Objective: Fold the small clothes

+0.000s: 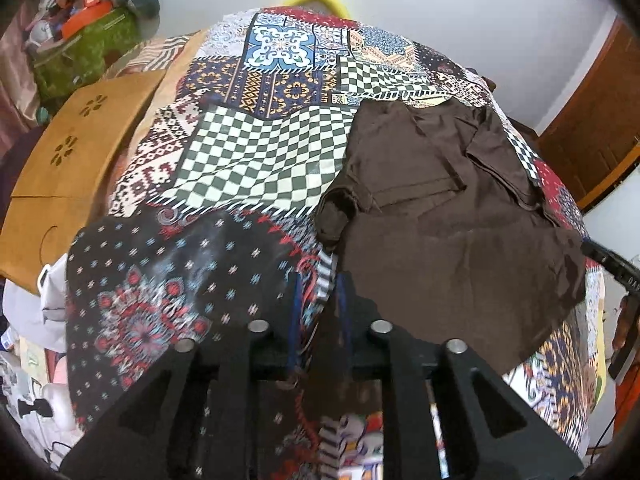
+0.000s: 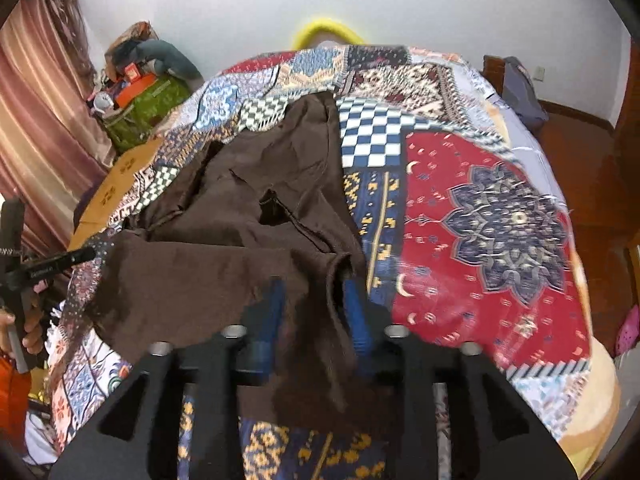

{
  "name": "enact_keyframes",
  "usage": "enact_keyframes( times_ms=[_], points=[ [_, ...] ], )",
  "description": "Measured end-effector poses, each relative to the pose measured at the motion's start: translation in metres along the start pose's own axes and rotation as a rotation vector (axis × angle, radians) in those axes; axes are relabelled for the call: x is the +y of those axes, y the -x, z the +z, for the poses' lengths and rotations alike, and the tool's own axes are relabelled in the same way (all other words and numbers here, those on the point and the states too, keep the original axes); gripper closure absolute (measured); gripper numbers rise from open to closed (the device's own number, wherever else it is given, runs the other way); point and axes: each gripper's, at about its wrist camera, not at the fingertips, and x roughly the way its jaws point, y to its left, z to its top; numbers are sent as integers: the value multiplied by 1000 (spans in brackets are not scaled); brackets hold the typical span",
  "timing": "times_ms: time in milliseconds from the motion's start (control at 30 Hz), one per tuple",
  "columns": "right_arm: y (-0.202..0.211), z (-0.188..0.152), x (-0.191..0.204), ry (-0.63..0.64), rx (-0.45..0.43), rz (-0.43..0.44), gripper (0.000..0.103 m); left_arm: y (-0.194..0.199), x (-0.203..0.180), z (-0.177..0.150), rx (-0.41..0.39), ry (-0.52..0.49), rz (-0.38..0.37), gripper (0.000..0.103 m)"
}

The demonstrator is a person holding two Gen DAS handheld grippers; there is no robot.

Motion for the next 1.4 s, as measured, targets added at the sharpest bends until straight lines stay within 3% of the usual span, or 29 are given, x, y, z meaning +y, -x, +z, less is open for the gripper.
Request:
enact_keyframes(
  times_ms=[233,567,600,667,900,933,967,1000,1200,1400],
  points=[
    [22,-22,-12,7,-7,-33,60,1,16,-32,52,51,-32,76],
    [2,-54,-28,-25,85,-45,61,-1,7,-53,79,62,-74,74],
    [0,-55,-28,-31,81,-40,65,-1,5,-53,78,59,-69,74],
    [-3,-55,-30,-47,66,-28,95,-2,2,-52,74,61,-54,74],
    [-4,-58,-32,-87,60,19,97,-22,5,-59,117,97,-87,74],
    [-1,-59,-30,-79,56,20,97,-23,8,-60,117,115,-99,78],
    [3,-60,-28,-68,51,21,97,-23,10,-60,121,131,-122,90],
    [6,-62,-26,-62,45,24,97,-22,12,-62,124,156,-156,91],
    [38,-49,-13,-29,-16,74,97,6,5,-58,53,125,-118,99],
    [70,-21,4,25,-112,89,97,69,-9,-30,-109,62,-97,100]
  ],
)
